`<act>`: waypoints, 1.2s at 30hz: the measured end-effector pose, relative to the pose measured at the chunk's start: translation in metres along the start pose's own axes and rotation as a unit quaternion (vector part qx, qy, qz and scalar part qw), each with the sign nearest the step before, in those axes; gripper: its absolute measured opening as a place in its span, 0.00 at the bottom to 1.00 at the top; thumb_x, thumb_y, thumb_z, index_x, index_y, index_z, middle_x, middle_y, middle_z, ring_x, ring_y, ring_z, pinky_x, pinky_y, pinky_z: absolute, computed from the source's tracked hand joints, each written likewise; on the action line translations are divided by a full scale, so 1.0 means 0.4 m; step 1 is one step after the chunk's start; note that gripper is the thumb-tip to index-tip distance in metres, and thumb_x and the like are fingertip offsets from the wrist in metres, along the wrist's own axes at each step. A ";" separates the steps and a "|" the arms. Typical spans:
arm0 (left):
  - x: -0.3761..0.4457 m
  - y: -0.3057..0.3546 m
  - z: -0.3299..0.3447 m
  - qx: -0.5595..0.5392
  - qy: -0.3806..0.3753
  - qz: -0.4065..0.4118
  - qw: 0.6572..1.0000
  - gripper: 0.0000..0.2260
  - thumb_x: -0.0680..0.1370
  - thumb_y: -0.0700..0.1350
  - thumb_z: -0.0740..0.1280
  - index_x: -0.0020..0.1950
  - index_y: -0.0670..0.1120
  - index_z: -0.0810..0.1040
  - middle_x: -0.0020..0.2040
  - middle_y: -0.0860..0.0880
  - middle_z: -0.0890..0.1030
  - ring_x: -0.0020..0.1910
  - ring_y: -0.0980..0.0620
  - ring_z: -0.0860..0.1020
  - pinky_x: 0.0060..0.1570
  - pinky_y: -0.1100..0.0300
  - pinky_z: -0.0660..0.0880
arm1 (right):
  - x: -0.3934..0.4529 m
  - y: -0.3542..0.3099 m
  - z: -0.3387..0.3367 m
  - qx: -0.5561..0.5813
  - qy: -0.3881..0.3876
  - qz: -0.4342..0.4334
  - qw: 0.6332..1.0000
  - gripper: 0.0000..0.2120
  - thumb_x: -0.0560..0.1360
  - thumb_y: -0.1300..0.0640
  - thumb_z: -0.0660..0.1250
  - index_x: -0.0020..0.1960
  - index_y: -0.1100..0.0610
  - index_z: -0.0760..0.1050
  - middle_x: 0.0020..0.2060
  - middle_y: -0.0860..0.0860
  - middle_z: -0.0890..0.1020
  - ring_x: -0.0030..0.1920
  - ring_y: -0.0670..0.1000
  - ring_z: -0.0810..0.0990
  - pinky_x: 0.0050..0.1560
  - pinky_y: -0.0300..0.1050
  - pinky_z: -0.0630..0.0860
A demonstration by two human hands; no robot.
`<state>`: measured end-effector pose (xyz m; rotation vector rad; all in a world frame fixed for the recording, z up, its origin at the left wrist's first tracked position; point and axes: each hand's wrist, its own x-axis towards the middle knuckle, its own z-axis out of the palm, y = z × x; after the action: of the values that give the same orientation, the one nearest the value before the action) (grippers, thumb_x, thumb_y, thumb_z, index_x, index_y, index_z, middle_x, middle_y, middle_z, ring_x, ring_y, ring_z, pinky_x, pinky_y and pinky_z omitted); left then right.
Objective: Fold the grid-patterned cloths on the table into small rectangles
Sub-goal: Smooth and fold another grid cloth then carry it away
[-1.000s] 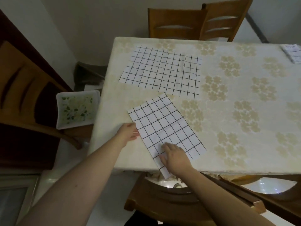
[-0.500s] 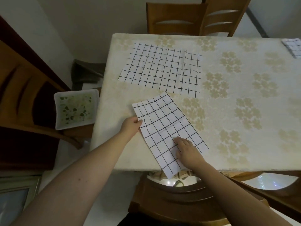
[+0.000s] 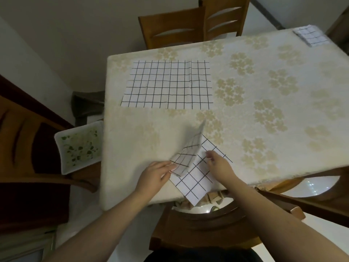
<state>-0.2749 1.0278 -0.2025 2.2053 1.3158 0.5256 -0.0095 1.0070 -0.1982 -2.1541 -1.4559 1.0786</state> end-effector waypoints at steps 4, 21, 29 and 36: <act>-0.009 0.006 0.011 0.020 -0.059 0.045 0.997 0.16 0.75 0.53 0.61 0.56 0.52 0.85 0.59 0.51 0.83 0.57 0.51 0.77 0.57 0.62 0.70 | -0.012 0.047 -0.042 0.063 0.064 0.113 0.990 0.15 0.81 0.60 0.54 0.64 0.58 0.72 0.52 0.58 0.81 0.37 0.54 0.77 0.36 0.46 0.72; 0.210 0.037 0.078 0.030 -0.166 -0.186 0.968 0.18 0.79 0.46 0.67 0.67 0.43 0.74 0.64 0.41 0.74 0.58 0.42 0.76 0.60 0.50 0.74 | -0.107 0.065 -0.002 0.229 0.004 0.310 0.923 0.09 0.79 0.57 0.56 0.50 0.59 0.73 0.44 0.57 0.76 0.43 0.56 0.73 0.41 0.45 0.67; 0.298 0.075 0.094 0.036 -0.213 -0.318 0.923 0.23 0.79 0.51 0.68 0.69 0.38 0.73 0.67 0.41 0.76 0.65 0.42 0.74 0.64 0.55 0.71 | -0.100 0.038 0.014 0.401 -0.007 0.377 0.835 0.07 0.76 0.59 0.64 0.48 0.61 0.78 0.38 0.56 0.79 0.37 0.53 0.77 0.36 0.44 0.73; 0.278 0.051 0.090 -0.091 -0.182 -0.358 0.911 0.18 0.75 0.47 0.73 0.60 0.39 0.78 0.59 0.40 0.80 0.58 0.44 0.77 0.56 0.57 0.72 | -0.063 0.052 -0.004 0.322 0.006 0.324 0.889 0.11 0.76 0.60 0.66 0.35 0.58 0.73 0.36 0.57 0.78 0.38 0.56 0.77 0.39 0.47 0.73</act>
<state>-0.1900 1.1103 -0.2116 1.4211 1.6423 -0.0485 0.0002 0.9760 -0.2001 -2.1218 -0.2322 1.4803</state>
